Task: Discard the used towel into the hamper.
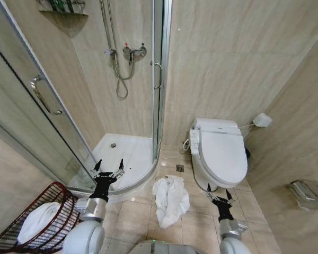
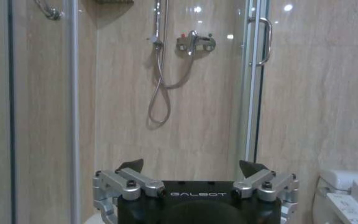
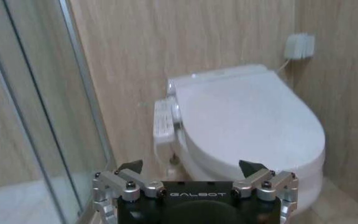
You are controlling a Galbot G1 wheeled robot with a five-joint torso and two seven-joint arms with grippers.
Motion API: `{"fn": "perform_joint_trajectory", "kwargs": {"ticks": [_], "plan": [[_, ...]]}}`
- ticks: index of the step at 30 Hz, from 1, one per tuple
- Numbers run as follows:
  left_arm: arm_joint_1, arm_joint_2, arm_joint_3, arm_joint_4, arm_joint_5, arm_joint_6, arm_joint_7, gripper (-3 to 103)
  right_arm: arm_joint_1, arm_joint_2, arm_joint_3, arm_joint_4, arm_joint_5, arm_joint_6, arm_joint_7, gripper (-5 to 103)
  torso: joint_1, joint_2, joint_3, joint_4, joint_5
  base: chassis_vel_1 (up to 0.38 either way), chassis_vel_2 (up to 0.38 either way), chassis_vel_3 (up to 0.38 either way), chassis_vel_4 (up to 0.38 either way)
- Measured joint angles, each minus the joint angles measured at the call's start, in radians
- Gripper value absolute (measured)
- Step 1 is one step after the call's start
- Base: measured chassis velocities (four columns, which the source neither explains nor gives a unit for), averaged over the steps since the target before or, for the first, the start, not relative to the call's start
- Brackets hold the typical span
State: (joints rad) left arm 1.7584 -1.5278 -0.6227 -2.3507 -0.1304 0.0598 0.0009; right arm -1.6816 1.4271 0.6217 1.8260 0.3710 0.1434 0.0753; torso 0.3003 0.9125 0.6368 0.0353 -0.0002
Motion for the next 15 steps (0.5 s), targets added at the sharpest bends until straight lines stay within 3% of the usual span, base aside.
{"fn": "perform_joint_trajectory", "kwargs": {"ticks": [15], "plan": [[0.0, 0.0, 0.0, 0.0, 0.0, 0.0, 0.0, 100, 0.076, -0.036, -0.014, -0.139, 0.131, -0.071, -0.086, 100, -0.03, -0.068, -0.038, 0.0, 0.0002, 0.0, 0.0, 0.0, 0.0]]}}
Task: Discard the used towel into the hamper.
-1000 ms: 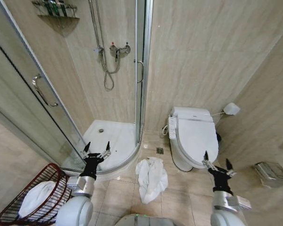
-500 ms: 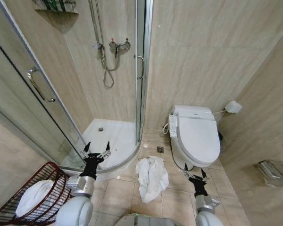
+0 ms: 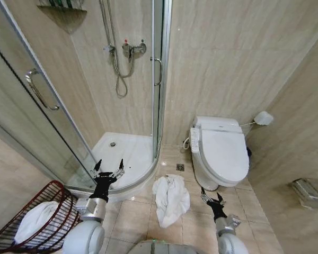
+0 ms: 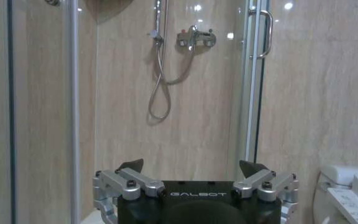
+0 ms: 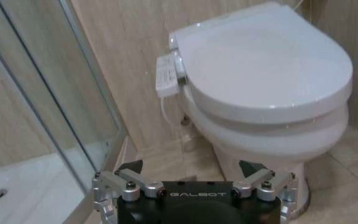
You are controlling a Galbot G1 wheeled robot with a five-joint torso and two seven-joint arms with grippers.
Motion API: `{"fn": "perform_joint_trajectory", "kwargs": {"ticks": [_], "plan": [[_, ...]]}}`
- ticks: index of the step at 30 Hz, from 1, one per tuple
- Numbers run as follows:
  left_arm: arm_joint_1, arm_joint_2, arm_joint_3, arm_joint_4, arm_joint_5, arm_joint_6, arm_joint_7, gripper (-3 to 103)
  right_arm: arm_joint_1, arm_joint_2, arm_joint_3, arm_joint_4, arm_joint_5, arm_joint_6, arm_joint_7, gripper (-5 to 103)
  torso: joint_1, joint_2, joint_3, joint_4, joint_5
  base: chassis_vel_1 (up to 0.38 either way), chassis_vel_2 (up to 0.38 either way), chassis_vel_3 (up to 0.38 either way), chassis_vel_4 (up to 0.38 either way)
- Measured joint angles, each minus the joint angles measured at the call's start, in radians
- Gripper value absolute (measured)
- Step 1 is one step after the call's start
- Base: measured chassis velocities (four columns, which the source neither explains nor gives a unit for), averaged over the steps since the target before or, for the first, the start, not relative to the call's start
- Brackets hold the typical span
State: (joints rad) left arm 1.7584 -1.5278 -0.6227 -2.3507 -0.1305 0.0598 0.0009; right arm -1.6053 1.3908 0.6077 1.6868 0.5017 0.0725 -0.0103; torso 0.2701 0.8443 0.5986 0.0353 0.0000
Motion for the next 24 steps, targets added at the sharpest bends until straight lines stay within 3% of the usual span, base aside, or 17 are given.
{"fn": "perform_joint_trajectory", "kwargs": {"ticks": [14, 24], "plan": [[0.0, 0.0, 0.0, 0.0, 0.0, 0.0, 0.0, 100, 0.087, -0.007, -0.026, -0.145, -0.051, -0.02, 0.009, 100, -0.024, -0.056, -0.032, 0.0001, 0.0, 0.0, 0.0, 0.0, 0.0], [0.0, 0.0, 0.0, 0.0, 0.0, 0.0, 0.0, 100, 0.11, -0.033, -0.094, -0.25, -0.109, 0.021, -0.04, 100, -0.044, -0.101, -0.058, 0.0, 0.0001, 0.0, 0.0, 0.0, 0.0]]}}
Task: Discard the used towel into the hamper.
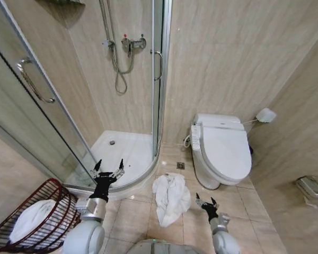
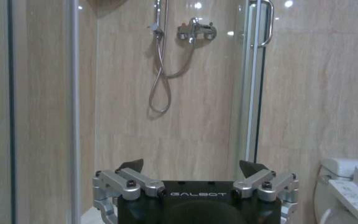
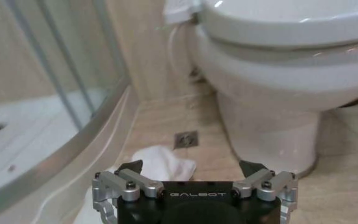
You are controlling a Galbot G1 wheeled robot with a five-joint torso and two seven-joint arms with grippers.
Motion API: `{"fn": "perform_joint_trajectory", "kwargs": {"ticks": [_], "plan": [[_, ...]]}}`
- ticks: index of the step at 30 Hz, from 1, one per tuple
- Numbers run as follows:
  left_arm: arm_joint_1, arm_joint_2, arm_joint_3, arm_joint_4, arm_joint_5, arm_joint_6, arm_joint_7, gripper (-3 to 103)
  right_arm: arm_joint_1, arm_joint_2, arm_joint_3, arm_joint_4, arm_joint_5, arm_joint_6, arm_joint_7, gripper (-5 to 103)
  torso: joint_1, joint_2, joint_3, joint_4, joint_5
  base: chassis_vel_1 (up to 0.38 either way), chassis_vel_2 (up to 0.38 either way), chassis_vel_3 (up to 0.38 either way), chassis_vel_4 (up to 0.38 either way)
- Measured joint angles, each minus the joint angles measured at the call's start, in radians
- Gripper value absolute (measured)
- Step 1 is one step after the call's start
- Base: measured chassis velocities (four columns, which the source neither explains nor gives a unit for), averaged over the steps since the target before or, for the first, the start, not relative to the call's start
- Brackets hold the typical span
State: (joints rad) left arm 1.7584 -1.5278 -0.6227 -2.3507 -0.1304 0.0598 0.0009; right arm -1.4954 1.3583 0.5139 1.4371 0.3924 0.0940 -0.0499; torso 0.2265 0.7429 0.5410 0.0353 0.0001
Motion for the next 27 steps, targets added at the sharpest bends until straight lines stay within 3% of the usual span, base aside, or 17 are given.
{"fn": "perform_joint_trajectory", "kwargs": {"ticks": [7, 12, 19, 27], "plan": [[0.0, 0.0, 0.0, 0.0, 0.0, 0.0, 0.0, 100, 0.046, -0.054, -0.046, -0.072, -0.06, 0.008, -0.044, 100, -0.014, -0.033, -0.019, 0.0001, -0.0003, 0.0, 0.0, 0.0, 0.0], [0.0, 0.0, 0.0, 0.0, 0.0, 0.0, 0.0, 100, 0.076, -0.053, -0.056, -0.089, -0.059, -0.004, -0.047, 100, -0.022, -0.052, -0.03, 0.0, -0.0002, 0.0, 0.0, 0.0, 0.0], [0.0, 0.0, 0.0, 0.0, 0.0, 0.0, 0.0, 100, 0.121, -0.063, -0.071, -0.159, -0.067, -0.006, -0.146, 100, -0.036, -0.085, -0.049, -0.0001, -0.0001, 0.0, 0.0, 0.0, 0.0], [0.0, 0.0, 0.0, 0.0, 0.0, 0.0, 0.0, 100, 0.237, -0.055, -0.063, -0.301, -0.11, 0.02, -0.173, 100, -0.048, -0.114, -0.066, 0.0, -0.0001, 0.0, 0.0, 0.0, 0.0]]}}
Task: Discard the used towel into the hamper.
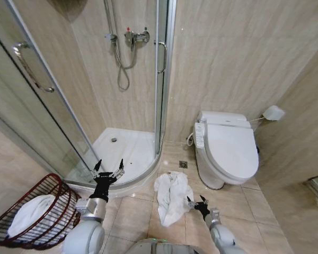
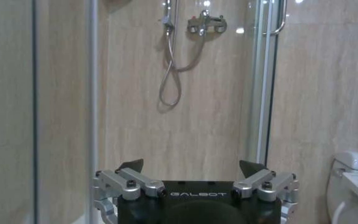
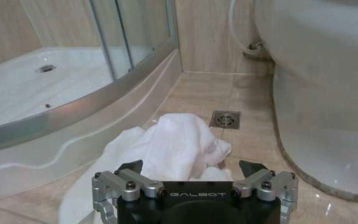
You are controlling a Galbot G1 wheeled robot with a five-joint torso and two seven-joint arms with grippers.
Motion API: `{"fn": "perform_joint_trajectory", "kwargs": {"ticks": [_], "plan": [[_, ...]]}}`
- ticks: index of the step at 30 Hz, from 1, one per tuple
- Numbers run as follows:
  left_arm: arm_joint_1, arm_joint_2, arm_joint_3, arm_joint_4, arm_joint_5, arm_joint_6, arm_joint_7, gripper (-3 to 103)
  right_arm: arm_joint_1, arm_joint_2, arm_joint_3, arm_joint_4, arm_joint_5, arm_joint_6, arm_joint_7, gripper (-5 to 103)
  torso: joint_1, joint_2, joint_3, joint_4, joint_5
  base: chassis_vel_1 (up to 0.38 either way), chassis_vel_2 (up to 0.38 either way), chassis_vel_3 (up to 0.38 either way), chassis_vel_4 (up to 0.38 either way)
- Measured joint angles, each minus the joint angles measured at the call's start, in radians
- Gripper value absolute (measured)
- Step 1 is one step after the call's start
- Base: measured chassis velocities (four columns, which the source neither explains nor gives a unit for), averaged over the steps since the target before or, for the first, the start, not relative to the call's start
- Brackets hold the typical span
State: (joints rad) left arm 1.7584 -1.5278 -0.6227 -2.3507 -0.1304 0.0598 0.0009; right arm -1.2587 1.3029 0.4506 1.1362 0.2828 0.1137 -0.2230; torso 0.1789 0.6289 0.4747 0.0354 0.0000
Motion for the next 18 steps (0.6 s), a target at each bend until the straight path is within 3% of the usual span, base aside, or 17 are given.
{"fn": "perform_joint_trajectory", "kwargs": {"ticks": [9, 18], "plan": [[0.0, 0.0, 0.0, 0.0, 0.0, 0.0, 0.0, 100, 0.132, 0.029, -0.051, -0.094, -0.018, -0.003, 0.025, 100, -0.016, -0.037, -0.022, 0.0001, -0.0001, 0.0, 0.0, 0.0, 0.0], [0.0, 0.0, 0.0, 0.0, 0.0, 0.0, 0.0, 100, 0.169, 0.114, -0.06, -0.142, -0.095, -0.035, 0.144, 100, -0.028, -0.069, -0.04, 0.0001, 0.0, 0.0, 0.0, 0.0, 0.0]]}}
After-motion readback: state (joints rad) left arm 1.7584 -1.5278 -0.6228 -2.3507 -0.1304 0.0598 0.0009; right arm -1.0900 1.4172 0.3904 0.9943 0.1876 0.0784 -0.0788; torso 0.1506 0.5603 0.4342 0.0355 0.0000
